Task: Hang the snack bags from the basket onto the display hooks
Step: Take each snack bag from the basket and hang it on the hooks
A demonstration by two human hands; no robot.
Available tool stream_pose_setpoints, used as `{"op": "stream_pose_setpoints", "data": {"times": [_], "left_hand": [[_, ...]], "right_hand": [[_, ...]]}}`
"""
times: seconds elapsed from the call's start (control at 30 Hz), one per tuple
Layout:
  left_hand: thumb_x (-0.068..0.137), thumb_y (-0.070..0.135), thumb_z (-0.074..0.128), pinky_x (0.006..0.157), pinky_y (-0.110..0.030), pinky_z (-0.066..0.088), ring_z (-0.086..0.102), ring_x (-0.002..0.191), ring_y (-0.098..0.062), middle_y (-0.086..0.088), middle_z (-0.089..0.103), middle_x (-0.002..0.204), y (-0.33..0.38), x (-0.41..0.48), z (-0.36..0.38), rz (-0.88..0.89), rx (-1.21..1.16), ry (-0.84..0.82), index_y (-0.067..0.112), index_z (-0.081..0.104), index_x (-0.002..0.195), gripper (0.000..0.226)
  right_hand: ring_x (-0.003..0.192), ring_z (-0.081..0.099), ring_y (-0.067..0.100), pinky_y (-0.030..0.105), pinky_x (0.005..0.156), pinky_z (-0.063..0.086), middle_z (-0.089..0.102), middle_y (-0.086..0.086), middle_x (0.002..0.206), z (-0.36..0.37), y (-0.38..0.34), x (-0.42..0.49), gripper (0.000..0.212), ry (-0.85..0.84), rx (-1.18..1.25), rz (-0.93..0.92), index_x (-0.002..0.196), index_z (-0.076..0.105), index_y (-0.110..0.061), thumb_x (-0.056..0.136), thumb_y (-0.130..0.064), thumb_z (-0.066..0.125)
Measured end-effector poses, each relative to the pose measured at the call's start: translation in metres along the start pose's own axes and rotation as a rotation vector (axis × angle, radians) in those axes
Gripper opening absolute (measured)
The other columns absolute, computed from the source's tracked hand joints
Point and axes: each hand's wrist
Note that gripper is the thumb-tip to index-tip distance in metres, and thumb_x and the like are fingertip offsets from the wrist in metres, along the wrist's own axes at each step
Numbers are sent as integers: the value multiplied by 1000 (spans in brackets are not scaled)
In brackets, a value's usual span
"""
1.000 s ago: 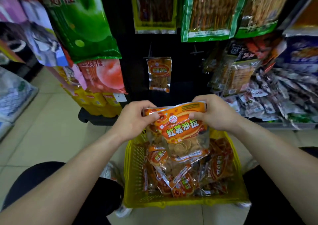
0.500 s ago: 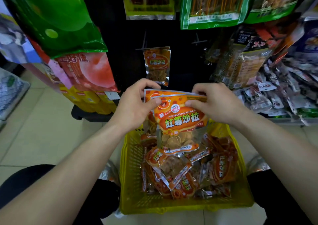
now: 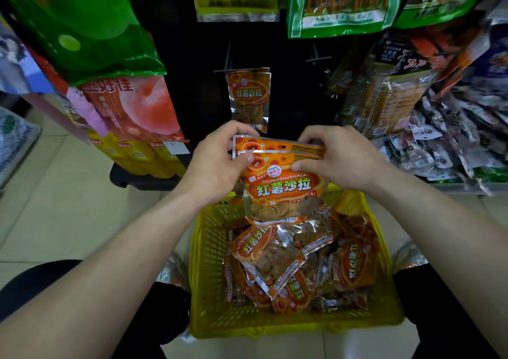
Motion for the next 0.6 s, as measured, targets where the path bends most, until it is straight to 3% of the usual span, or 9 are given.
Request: {"op": "stream_pose_setpoints", "data": {"times": [0.13, 0.37, 0.47, 0.6], "left_hand": [[97, 14, 63, 71, -23, 59, 69, 93, -5, 8, 71, 103, 1, -2, 1, 7, 12, -10, 31, 61, 109, 21], [102, 21, 54, 65, -20, 57, 71, 90, -10, 1, 72, 102, 3, -1, 4, 0, 51, -29, 35, 58, 105, 15], [102, 21, 53, 69, -28, 59, 70, 92, -12, 0, 72, 103, 2, 2, 5, -3, 67, -16, 34, 58, 105, 14], [104, 24, 49, 58, -13, 52, 68, 89, -8, 3, 70, 100, 1, 6, 8, -3, 104, -1, 31, 59, 107, 12]], "right_hand": [[76, 64, 5, 35, 65, 54, 67, -15, 81, -1, -1, -1, 18, -34, -42, -42, 84, 60, -36, 88, -53, 64], [71, 60, 1, 28, 58, 45, 63, -17, 73, 1, 4, 1, 24, -51, -78, -32, 76, 54, -35, 88, -54, 63], [70, 58, -1, 28, 57, 42, 62, -17, 71, 0, 6, 1, 26, -47, -70, -34, 75, 53, -33, 88, -55, 62], [77, 62, 8, 34, 63, 50, 65, -15, 78, 1, 6, 2, 24, -65, -90, -38, 82, 55, -34, 91, -55, 57]]}}
Point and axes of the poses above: each hand's wrist, its own x-axis towards the middle knuckle, its own z-axis out of the palm, y = z × x
